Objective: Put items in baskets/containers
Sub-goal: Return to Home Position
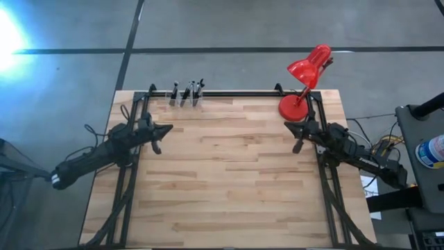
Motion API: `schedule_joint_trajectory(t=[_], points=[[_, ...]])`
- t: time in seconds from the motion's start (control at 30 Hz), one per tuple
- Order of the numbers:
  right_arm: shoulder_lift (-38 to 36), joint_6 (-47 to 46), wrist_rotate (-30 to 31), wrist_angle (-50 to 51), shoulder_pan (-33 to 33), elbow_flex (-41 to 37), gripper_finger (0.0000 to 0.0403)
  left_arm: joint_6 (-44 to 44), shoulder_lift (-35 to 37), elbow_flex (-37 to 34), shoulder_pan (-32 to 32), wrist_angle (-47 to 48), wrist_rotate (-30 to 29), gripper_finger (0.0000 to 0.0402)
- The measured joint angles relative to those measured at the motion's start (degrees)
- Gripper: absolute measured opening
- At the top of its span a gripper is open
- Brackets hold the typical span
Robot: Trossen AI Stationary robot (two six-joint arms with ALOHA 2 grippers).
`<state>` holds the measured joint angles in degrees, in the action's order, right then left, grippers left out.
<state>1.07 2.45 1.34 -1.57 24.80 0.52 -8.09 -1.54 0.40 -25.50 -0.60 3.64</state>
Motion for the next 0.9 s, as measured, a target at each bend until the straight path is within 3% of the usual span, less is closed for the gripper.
schedule_joint_trajectory(t=[0.13,0.9], points=[[1.7,-0.2,-1.3,1.0,-0.1,0.0,0.0008,-3.2,-0.9,0.0,0.0,-0.1,0.1,0.0],[10.8,-2.5,-1.2,1.0,0.0,0.0,0.0008,-3.3,-1.1,0.2,0.0,-0.9,0.3,0.0]])
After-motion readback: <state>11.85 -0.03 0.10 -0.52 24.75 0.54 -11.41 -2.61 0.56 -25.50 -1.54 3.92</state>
